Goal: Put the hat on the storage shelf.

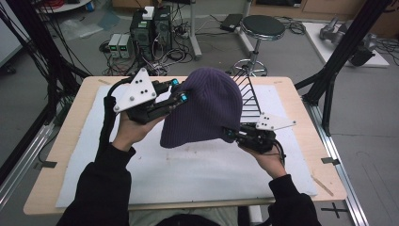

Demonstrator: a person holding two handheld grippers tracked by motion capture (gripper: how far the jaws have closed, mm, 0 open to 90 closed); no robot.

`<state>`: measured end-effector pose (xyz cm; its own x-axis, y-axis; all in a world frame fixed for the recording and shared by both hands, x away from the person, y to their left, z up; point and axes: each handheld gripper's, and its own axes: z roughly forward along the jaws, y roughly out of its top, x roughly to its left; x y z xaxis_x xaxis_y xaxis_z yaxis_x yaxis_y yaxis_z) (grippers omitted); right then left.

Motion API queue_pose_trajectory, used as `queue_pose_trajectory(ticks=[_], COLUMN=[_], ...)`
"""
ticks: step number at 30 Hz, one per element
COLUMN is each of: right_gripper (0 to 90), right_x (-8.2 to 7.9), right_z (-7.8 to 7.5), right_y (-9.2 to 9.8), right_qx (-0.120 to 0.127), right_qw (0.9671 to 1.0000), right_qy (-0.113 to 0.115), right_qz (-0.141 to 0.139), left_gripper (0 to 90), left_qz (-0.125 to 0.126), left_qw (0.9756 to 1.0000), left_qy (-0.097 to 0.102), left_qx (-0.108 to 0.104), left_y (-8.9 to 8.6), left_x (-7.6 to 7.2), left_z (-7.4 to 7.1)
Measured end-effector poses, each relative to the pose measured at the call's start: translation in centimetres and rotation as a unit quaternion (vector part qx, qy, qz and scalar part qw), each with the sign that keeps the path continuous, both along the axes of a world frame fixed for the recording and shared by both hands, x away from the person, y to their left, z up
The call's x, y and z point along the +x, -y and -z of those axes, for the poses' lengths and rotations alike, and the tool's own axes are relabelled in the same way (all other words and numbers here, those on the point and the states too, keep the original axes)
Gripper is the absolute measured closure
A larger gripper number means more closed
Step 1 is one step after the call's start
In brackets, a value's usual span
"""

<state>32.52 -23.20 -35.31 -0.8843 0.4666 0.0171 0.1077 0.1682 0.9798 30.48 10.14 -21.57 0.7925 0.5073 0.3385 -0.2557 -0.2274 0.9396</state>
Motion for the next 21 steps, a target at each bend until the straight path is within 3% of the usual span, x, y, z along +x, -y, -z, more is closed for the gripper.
queue_pose_trajectory(ticks=[6,10,15,21], right_gripper=[82.0,82.0,81.9,81.9], right_x=[0.8,1.6,2.4,3.2], right_z=[-1.7,-3.1,-4.4,-5.7], right_y=[0.4,1.1,1.5,2.0], right_qx=[-0.009,0.003,0.000,-0.009], right_qw=[0.9997,0.9992,0.9985,0.9973], right_qy=[0.015,0.024,0.034,0.042], right_qz=[0.015,0.031,0.044,0.060], left_gripper=[78.0,77.9,77.9,78.0], left_qz=[-0.008,-0.017,-0.035,-0.050], left_qw=[0.9997,0.9992,0.9981,0.9953], left_qy=[0.016,0.013,0.019,0.059], left_qx=[-0.016,-0.033,-0.047,-0.058], left_y=[0.4,0.5,0.7,1.4], left_x=[0.6,1.3,2.2,3.4], left_z=[-0.7,-1.1,-1.2,-1.1])
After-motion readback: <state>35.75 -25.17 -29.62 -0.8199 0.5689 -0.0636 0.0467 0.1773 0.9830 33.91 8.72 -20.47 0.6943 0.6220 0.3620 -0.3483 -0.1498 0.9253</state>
